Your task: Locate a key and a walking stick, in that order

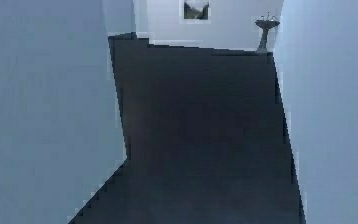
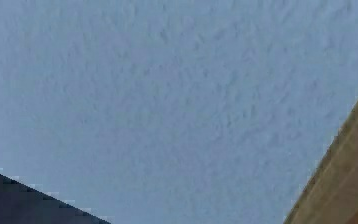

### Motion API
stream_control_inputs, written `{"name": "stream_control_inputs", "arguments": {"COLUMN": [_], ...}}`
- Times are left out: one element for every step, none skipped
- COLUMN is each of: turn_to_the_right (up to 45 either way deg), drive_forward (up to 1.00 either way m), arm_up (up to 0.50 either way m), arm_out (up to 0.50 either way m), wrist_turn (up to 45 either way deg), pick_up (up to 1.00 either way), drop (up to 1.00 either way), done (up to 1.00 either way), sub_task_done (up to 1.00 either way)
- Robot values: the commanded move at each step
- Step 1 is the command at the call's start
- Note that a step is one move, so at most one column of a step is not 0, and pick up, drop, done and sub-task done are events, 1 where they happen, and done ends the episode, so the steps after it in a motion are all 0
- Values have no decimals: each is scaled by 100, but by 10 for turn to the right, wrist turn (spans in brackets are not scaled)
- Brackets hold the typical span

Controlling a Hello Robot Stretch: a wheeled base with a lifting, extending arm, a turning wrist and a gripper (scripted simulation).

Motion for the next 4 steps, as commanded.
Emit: {"name": "stream_control_inputs", "arguments": {"turn_to_the_right": [0, 0, -270, 0], "drive_forward": [100, 75, 0, 40], "arm_up": [0, 0, 0, 0], "arm_out": [0, 0, 0, 0], "wrist_turn": [0, 0, 0, 0], "pick_up": [0, 0, 0, 0], "drop": [0, 0, 0, 0], "done": [0, 0, 0, 0], "sub_task_done": [0, 0, 0, 0]}}
